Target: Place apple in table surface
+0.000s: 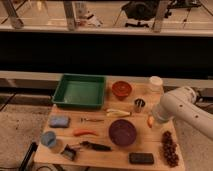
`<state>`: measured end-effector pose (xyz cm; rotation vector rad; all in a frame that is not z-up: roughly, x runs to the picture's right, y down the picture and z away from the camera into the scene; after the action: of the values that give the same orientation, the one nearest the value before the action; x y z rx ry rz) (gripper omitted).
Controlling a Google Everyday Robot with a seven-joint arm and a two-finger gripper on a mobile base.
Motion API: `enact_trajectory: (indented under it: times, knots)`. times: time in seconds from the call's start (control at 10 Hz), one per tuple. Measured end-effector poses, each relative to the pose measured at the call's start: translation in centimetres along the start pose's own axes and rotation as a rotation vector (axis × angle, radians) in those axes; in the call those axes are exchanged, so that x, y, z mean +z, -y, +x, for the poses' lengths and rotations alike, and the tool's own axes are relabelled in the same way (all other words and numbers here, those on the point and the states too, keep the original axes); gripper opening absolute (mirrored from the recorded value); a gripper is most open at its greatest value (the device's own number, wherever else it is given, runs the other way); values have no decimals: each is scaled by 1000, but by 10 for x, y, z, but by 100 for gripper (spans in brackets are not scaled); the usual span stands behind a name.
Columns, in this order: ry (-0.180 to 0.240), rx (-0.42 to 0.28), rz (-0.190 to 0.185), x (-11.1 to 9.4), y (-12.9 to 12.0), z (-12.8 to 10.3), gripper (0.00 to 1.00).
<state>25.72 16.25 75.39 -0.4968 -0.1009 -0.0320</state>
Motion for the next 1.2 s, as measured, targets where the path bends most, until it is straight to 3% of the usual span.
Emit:
enact_trajectory:
  times: [1.2]
  knots:
    - [-31,11,-141,57,-20,10,0]
